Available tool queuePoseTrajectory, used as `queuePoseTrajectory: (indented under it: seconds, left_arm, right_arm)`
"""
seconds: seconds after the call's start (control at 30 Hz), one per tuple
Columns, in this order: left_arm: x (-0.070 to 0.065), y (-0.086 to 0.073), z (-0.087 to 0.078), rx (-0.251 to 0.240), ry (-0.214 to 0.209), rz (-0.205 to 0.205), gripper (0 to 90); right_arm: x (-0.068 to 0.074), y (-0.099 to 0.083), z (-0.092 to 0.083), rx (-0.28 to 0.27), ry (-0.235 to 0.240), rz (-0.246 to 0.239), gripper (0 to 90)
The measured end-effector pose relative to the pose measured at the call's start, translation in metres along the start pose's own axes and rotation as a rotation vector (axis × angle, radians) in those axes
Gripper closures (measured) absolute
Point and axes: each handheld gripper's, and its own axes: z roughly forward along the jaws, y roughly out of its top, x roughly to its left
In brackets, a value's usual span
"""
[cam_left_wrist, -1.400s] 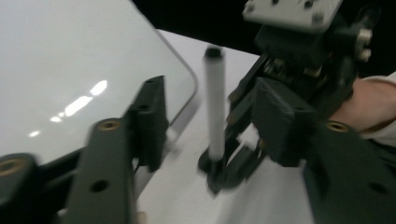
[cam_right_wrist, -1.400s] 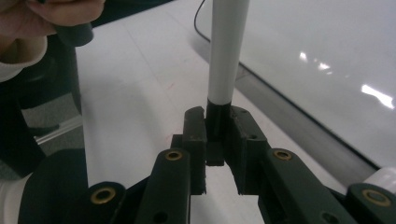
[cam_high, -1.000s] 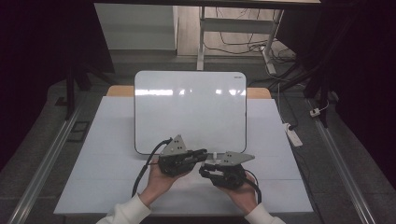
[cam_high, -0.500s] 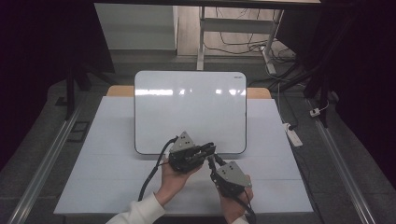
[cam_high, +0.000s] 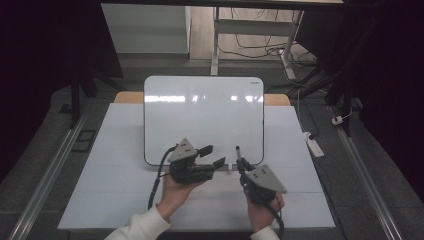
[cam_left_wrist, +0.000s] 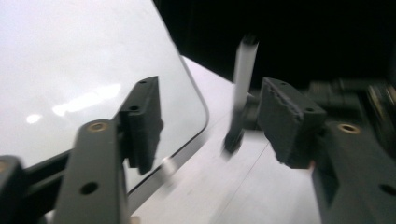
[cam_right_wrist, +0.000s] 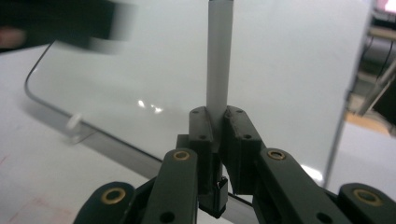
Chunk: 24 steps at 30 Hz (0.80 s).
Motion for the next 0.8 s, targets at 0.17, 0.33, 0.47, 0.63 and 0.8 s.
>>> queuePoseTrajectory:
  seconds: [0.17,0.33,0.47,0.63,0.8]
  left_arm:
    - [0.016,-0.023,-0.045,0.092,0.061,0.071,33.8]
    - [0.033,-0.056,-0.085,0.193,0.136,0.072,31.8]
    - [0.044,-0.077,-0.102,0.224,0.183,0.037,31.1]
    - [0.054,-0.086,-0.112,0.258,0.241,0.036,30.6]
    - [0.058,-0.088,-0.117,0.26,0.268,0.03,30.6]
  right_arm:
    - [-0.042,0.005,0.011,0.101,0.025,0.157,81.4]
    - [-0.064,0.005,0.038,0.207,0.049,0.247,81.4]
    - [-0.074,0.006,0.061,0.272,0.055,0.273,81.3]
    - [-0.085,0.004,0.084,0.327,0.044,0.302,81.2]
    - [-0.087,0.001,0.095,0.336,0.026,0.305,81.1]
